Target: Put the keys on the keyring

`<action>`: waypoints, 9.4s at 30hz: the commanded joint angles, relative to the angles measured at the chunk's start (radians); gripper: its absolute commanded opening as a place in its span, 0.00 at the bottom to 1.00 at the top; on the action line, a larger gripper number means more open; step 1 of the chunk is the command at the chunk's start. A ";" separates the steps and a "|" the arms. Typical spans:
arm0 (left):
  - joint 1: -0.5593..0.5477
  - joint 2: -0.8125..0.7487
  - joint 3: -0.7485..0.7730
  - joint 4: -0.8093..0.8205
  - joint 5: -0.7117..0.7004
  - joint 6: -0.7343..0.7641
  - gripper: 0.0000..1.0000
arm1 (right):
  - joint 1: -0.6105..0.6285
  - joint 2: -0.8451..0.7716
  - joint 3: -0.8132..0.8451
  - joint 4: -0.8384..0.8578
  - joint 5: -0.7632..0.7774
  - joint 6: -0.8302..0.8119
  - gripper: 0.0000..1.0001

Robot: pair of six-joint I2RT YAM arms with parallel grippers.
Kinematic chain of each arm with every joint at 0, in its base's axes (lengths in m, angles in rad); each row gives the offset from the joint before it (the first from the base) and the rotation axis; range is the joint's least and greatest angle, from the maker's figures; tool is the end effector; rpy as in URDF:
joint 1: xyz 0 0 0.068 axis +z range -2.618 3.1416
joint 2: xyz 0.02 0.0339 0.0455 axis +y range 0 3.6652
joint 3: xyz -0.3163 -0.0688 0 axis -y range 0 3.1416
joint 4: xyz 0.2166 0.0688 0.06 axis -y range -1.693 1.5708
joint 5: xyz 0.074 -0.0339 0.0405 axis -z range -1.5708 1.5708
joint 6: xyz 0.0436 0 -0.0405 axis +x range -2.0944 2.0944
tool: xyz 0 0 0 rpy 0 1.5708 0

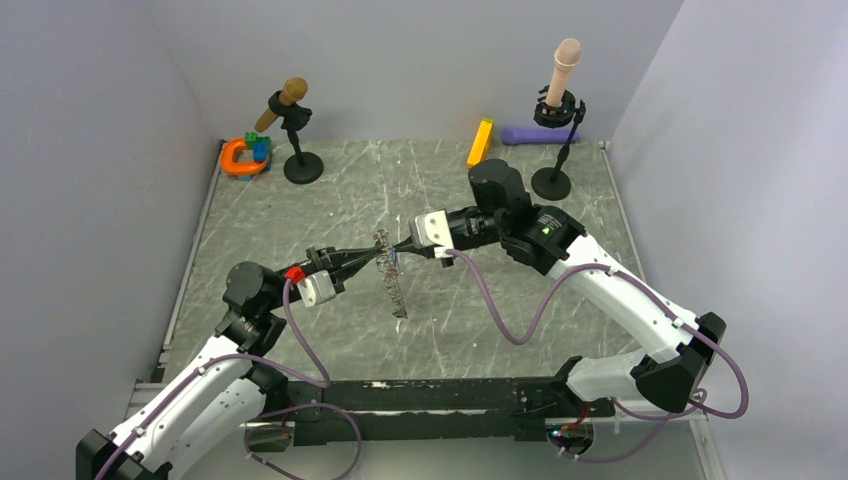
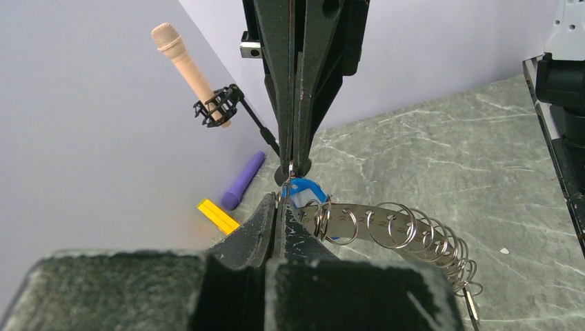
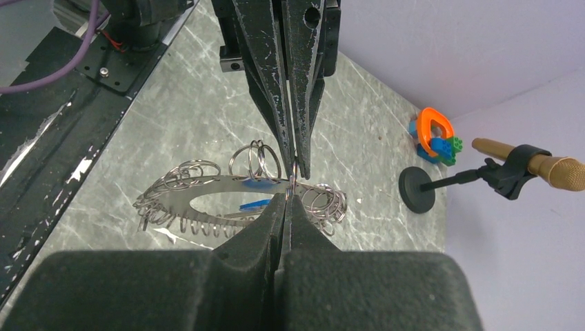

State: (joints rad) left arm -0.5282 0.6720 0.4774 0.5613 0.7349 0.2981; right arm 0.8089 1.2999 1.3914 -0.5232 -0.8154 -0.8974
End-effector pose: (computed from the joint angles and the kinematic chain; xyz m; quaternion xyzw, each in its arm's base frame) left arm 0.0681 -0.0736 0.3655 0.4834 0.3652 -0.2904 0.7407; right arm 0.1427 0.1955 0.4543 -0.7230 0.3473 0.3117 0.5093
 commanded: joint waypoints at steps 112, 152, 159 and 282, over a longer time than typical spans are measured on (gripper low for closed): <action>-0.005 0.017 0.005 0.115 0.015 -0.045 0.00 | 0.018 0.004 0.013 0.060 -0.009 0.027 0.00; -0.005 0.008 -0.006 0.152 0.044 -0.073 0.00 | 0.018 0.025 0.015 -0.001 0.044 0.007 0.00; -0.006 0.011 0.009 0.114 0.028 -0.069 0.00 | 0.018 0.017 0.010 -0.012 0.042 -0.021 0.00; 0.126 0.463 0.080 1.100 0.175 -0.947 0.00 | -0.102 -0.023 0.031 0.186 -0.137 0.574 0.34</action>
State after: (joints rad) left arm -0.4046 1.1492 0.5259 1.4860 0.9298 -0.6403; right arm 0.7052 1.2697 1.4220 -0.3492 -0.9447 -0.3466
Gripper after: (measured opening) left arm 0.012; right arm 0.338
